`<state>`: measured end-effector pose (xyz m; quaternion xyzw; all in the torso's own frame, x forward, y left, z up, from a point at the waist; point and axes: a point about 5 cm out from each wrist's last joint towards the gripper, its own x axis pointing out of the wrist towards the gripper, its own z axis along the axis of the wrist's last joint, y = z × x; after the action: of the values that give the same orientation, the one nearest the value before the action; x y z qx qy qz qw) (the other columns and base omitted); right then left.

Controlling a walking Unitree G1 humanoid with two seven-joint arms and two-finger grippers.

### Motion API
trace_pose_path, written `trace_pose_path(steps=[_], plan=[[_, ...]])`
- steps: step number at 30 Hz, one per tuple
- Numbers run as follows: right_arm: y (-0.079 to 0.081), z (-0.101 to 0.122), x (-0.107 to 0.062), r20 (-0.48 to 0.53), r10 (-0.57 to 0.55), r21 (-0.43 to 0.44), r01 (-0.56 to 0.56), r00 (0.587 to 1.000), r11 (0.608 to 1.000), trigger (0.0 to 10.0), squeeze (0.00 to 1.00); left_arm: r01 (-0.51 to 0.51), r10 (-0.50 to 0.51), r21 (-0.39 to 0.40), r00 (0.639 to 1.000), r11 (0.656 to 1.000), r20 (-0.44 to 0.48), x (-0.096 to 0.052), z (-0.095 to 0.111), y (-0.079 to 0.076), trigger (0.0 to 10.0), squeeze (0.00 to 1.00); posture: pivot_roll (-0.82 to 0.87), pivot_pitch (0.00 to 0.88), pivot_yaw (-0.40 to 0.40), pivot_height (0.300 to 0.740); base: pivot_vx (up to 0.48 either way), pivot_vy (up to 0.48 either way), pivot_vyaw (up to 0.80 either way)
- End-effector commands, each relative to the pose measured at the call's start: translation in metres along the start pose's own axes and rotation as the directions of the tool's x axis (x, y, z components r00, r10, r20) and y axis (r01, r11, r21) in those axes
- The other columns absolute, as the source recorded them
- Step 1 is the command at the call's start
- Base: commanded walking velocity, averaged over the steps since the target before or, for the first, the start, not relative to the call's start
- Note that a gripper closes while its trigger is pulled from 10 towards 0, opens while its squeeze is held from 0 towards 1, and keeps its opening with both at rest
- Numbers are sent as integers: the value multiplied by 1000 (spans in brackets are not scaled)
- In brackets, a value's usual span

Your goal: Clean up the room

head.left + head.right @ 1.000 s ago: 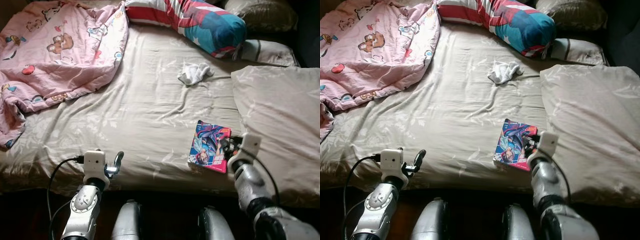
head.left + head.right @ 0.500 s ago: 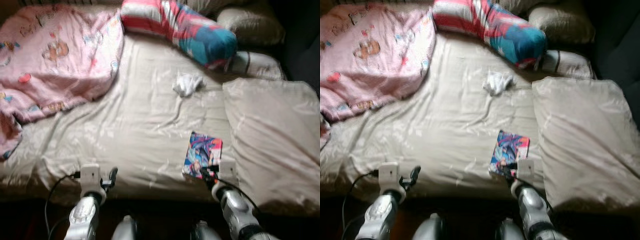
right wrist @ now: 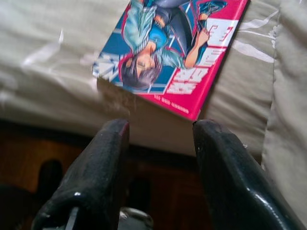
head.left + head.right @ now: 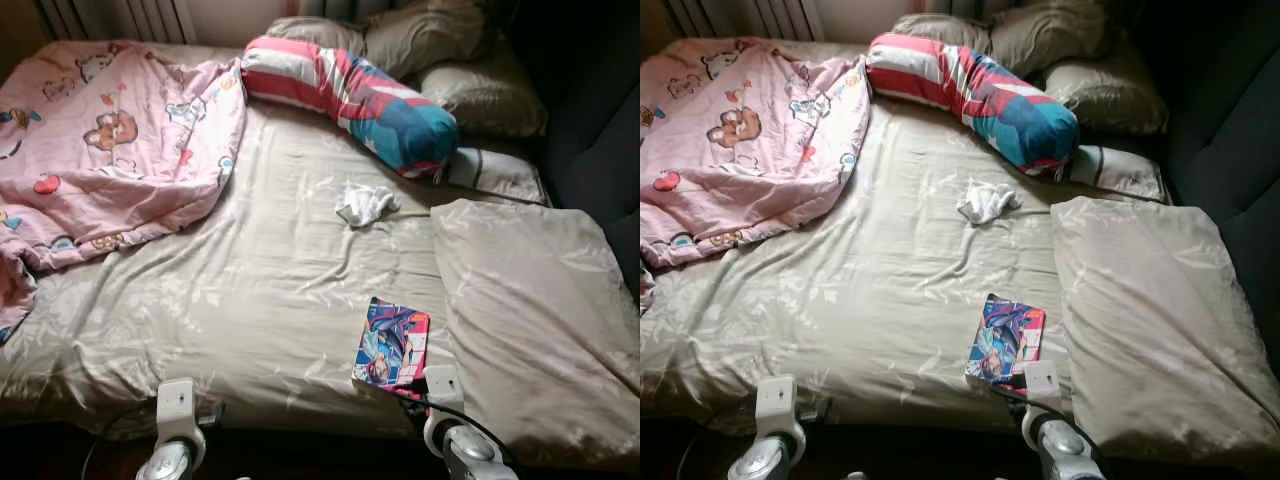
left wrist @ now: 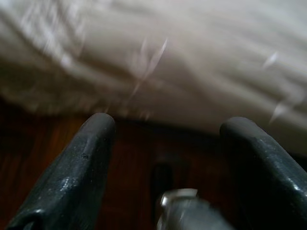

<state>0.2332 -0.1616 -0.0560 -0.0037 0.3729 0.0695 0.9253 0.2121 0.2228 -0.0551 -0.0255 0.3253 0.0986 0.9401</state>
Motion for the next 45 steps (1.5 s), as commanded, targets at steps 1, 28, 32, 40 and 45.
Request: trace_pose_path(steps=[1,28,32,40,45], plan=[[-3,-16,-4,-48,-11,21,12,999,1000,10000,0,-20,21,21,998,1000,-63,-5,-15,6,10000,0,110,86,-60,740,0,0,406],[-7,-31,-10,-80,-10,39,13,997,999,10000,0,-9,13,53,997,999,-74,-5,-18,-1,10000,0,114,115,-77,740,0,0,764],[-8,-32,-10,-79,-8,48,12,997,999,10000,0,-7,11,54,997,999,-74,-5,-19,-3,10000,0,112,117,-79,740,0,0,800],[-7,-32,-10,-81,-7,73,13,997,997,10000,0,0,6,63,996,998,-85,-6,-22,-5,10000,0,112,123,-85,740,0,0,270],[-7,-33,-10,-87,-8,77,15,996,997,10000,0,3,3,69,996,998,-85,-6,-22,-6,10000,0,112,125,-87,740,0,0,0]])
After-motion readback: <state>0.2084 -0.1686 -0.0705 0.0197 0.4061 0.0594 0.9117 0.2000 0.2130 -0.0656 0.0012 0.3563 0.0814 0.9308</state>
